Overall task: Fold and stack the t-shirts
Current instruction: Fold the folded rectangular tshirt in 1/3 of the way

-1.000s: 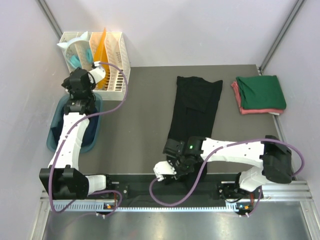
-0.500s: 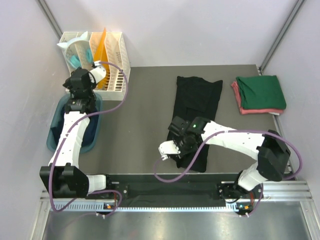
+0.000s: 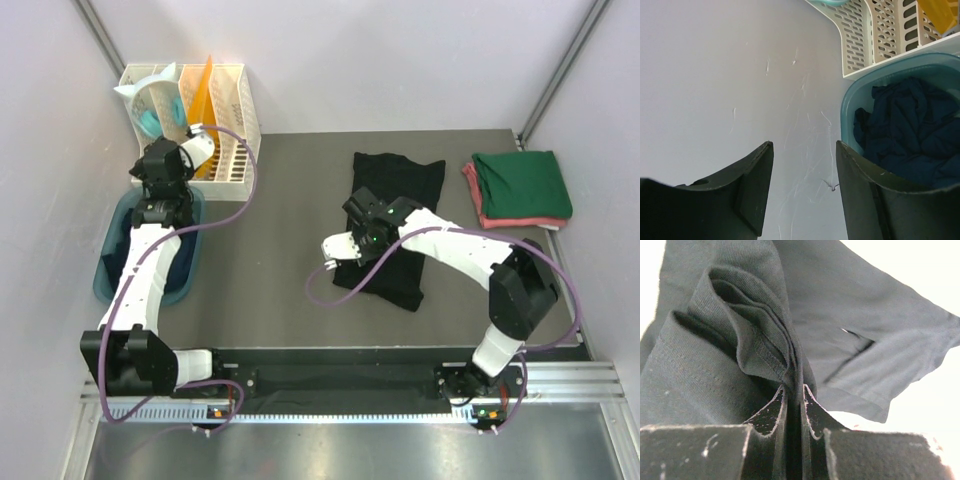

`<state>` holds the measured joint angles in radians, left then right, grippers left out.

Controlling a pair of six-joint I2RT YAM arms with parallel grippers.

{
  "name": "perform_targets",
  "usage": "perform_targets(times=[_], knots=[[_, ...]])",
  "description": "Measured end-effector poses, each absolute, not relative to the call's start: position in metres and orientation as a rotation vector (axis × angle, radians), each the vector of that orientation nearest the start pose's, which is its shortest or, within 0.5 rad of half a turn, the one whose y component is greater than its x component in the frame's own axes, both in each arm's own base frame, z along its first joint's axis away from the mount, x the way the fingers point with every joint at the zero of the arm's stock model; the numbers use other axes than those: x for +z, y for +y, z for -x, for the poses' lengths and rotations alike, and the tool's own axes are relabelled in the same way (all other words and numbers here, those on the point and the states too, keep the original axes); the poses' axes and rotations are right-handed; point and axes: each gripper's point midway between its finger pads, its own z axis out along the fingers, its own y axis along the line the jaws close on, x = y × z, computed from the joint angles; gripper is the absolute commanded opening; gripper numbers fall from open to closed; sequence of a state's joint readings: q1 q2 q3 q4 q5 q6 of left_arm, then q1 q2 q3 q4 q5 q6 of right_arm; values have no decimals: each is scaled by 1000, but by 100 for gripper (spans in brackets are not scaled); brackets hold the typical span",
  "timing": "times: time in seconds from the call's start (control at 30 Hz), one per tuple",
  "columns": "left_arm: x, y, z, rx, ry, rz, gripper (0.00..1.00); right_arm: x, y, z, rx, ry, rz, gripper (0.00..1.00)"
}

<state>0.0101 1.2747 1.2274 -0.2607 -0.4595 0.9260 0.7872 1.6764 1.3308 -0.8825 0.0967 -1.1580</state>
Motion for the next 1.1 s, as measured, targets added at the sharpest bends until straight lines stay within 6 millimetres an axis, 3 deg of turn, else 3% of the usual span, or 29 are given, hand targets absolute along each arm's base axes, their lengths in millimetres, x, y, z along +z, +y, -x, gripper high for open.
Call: perform_targets(times=[0.4,0.83,1.1], knots=[[318,109,-391,1040,1901,-579,59,123,204,-354,-380,1618,2197,0],[318,109,-392,1037,1898,-580,59,115,220,-407,-460,1577,2104,0],[313,109,-392,1037,1905,-585,59,117,220,-423,-506,1574,2065,0]])
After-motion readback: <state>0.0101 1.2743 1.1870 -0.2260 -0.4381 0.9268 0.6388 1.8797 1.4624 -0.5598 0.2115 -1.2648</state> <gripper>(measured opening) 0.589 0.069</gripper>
